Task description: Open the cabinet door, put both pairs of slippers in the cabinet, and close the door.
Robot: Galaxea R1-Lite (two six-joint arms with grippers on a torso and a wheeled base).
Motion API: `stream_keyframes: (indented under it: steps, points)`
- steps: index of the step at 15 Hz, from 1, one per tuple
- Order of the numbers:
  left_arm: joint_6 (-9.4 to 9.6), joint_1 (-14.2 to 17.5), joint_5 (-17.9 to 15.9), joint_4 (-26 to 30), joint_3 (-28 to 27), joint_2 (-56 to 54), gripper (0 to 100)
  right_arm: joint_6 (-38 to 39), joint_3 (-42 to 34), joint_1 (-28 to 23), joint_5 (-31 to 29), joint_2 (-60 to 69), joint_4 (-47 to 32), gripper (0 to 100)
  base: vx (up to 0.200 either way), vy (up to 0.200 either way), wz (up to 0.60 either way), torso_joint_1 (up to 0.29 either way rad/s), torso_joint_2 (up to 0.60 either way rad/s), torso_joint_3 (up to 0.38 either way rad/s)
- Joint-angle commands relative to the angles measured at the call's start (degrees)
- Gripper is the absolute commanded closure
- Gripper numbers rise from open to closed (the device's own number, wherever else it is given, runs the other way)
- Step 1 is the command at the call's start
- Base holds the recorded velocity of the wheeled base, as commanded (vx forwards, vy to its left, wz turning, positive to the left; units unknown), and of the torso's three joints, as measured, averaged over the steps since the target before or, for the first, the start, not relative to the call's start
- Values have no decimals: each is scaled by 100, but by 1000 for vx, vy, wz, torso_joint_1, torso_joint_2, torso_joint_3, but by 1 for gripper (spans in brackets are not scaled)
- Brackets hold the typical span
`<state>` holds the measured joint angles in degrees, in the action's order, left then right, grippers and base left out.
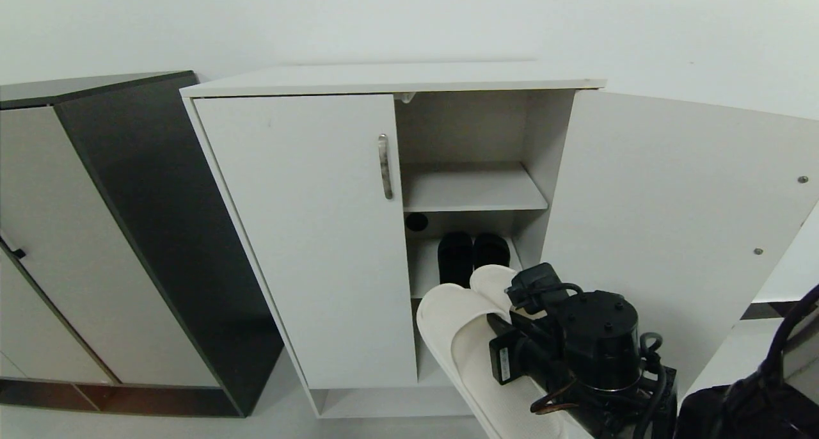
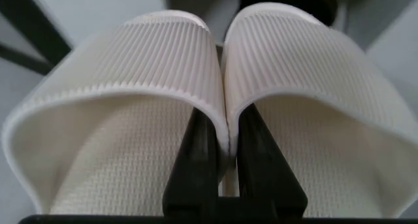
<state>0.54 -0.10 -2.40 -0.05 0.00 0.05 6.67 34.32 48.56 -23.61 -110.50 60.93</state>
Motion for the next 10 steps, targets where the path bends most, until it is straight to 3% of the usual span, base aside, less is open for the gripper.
stream_keyframes:
  steps: [1, 3, 5, 7, 8, 10]
  points:
    - [-1, 1, 3, -4, 0, 4, 100, -96, 84, -4, -56, -192, 174, 100, 0, 0, 0, 0, 0, 0]
    - [-1, 1, 3, -4, 0, 4, 100, 80, 831, 58, -539, -306, -354, 100, 0, 0, 0, 0, 0, 0]
    - [-1, 1, -6, -4, 0, 4, 100, 669, 1675, 233, -1181, -332, -1602, 100, 0, 0, 0, 0, 0, 0]
    - [8, 1, -6, -4, 0, 4, 100, 1196, 3020, 330, -1998, -420, -3351, 100, 0, 0, 0, 0, 0, 0]
    - [8, 1, -6, -4, 0, 4, 100, 1214, 3529, 330, -2358, -447, -3799, 100, 0, 0, 0, 0, 0, 0]
    - [8, 1, -6, -4, 0, 4, 100, 1205, 4013, 321, -2455, -447, -4071, 100, 0, 0, 0, 0, 0, 0]
